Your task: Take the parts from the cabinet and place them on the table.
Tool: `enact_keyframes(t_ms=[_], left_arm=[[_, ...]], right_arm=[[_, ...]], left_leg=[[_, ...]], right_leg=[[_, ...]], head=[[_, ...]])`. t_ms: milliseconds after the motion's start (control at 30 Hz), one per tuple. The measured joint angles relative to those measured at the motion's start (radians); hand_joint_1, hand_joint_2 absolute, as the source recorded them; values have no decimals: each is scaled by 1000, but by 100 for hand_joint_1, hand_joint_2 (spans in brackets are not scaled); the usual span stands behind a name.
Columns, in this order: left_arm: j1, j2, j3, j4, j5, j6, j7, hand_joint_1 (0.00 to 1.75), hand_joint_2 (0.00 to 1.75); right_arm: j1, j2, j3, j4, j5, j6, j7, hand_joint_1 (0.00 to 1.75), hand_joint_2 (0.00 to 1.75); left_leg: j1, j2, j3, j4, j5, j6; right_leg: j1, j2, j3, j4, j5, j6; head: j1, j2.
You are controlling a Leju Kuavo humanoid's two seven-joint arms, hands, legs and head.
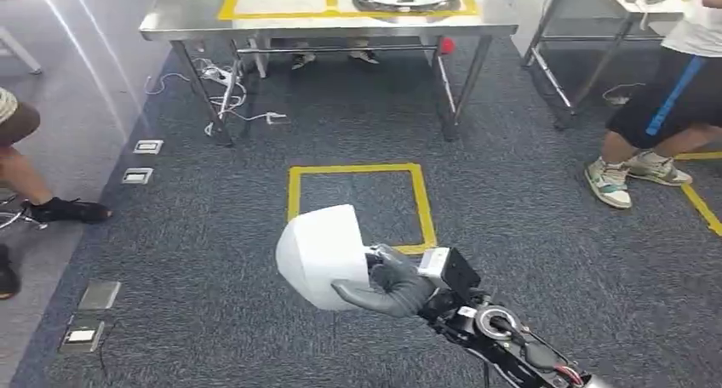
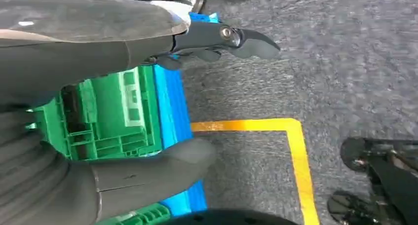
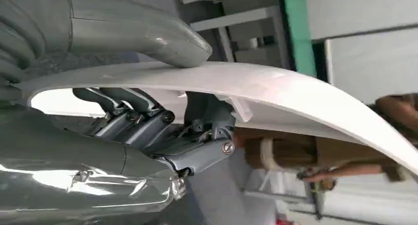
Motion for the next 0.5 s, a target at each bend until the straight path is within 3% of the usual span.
enact_keyframes(t_ms=[67,100,133,167,233,300,400,433,467,500], left_arm=[[-2,0,0,0,0,0,0,0,175],[-2,0,0,0,2,0,0,0,175],[-2,0,0,0,3,0,2,0,175],[-2,0,0,0,5,0,3,0,175],[1,-1,-1,0,9,0,4,0,175],[1,-2,-1,0,15,0,4,0,175],[5,0,-1,0,18,1,5,0,175],[6,1,-2,0,18,1,5,0,175],[6,1,-2,0,18,1,5,0,175],[6,2,-2,0,18,2,5,0,175]], right_arm=[[4,-2,0,0,0,0,0,175,175],[7,-5,0,1,0,0,0,175,175],[8,-6,0,2,0,2,0,175,175],[8,-6,0,2,-4,7,-1,175,175],[5,-6,0,2,-24,32,-11,175,175],[4,-6,0,2,-36,36,-15,175,175],[9,-6,-5,3,-59,37,-20,175,175],[8,-6,-6,3,-66,37,-24,175,175],[10,-6,-9,3,-71,36,-26,175,175],[11,-6,-12,3,-71,36,-27,175,175]], left_leg=[[-4,-21,-1,0,-1,5],[-6,-35,0,1,-1,6],[-7,-48,1,1,-1,6],[-8,-56,3,3,-2,6],[-8,-72,8,7,-6,4],[-15,-84,2,17,-10,-4],[-11,-86,-5,11,-5,-20],[-12,-84,-6,13,-3,-3],[-9,-81,-4,12,-5,2],[-8,-81,-2,10,-4,0]], right_leg=[[1,20,-83,171,-68,0],[1,24,-109,217,-74,-1],[1,26,-110,211,-54,-3],[1,29,-89,154,-9,-7],[1,36,-17,-20,93,-15],[2,52,9,-93,97,-19],[5,51,14,-98,95,-30],[6,53,13,-101,97,-27],[7,54,14,-102,97,-27],[9,54,14,-102,96,-28]], head=[[14,0],[18,0],[22,0],[26,0],[38,0],[46,0],[35,0],[32,0],[24,0],[19,0]])
